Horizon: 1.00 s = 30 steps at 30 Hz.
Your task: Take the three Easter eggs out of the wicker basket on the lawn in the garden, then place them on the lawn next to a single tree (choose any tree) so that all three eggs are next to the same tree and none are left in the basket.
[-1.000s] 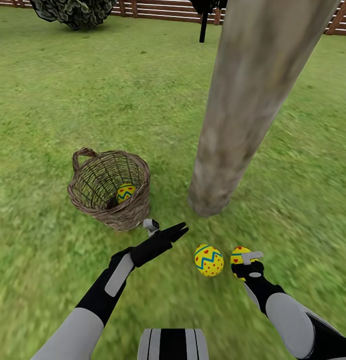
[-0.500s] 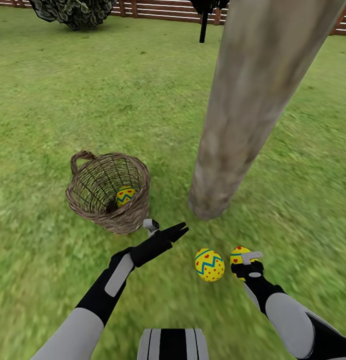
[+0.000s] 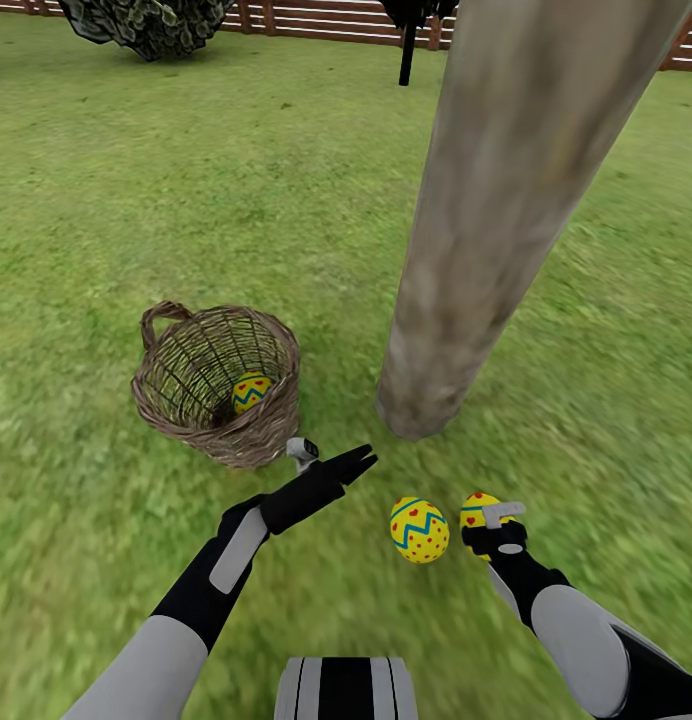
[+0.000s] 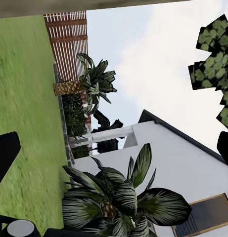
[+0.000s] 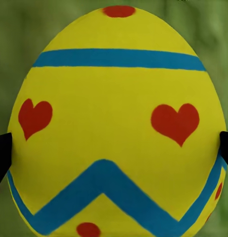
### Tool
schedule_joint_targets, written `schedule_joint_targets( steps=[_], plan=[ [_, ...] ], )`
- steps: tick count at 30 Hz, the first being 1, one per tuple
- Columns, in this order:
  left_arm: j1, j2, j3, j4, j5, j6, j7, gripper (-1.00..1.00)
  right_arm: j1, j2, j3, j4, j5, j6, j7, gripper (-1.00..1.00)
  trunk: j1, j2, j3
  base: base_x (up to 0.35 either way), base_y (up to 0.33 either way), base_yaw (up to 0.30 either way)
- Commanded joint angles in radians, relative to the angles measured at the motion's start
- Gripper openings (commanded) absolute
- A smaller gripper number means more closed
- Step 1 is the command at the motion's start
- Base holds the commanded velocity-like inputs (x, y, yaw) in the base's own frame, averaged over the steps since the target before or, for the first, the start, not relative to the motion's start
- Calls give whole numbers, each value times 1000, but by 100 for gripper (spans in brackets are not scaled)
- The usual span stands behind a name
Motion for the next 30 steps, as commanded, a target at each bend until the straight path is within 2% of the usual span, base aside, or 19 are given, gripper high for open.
schedule_joint_targets(
  steps=[1, 23, 25, 27, 28, 29, 30],
  plan=[
    [-1, 0, -1, 1, 8, 8, 0, 100, -1, 1, -12, 20, 5, -6, 1, 100, 0, 0, -1, 0, 0, 0],
    [-1, -1, -2, -1, 7, 8, 4, 100, -2, 2, -12, 2, 4, -9, -3, 100, -9, 5, 77, 0, 0, 0],
    [-1, -1, -24, -1, 7, 9, 11, 100, -3, -1, -13, -30, 3, -4, -2, 100, -10, 5, 84, 0, 0, 0],
    [-1, -6, -33, -1, 5, 10, 36, 100, -4, -5, -13, -45, 2, 0, 32, 100, -11, 5, 92, 0, 0, 0],
    [-1, -10, -35, -2, 7, 11, 70, 100, -4, -5, -14, -49, 1, 10, 79, 100, -11, 6, 96, 0, 0, 0],
    [-1, -13, -36, -4, 7, 12, 90, 100, -4, -6, -15, -51, 1, 31, 113, 100, -12, 6, 100, 0, 0, 0],
    [-1, -17, -41, -9, 8, 12, 103, 100, -6, -7, -15, -62, 1, 90, 159, 100, -12, 6, 104, 0, 0, 0]
  ],
)
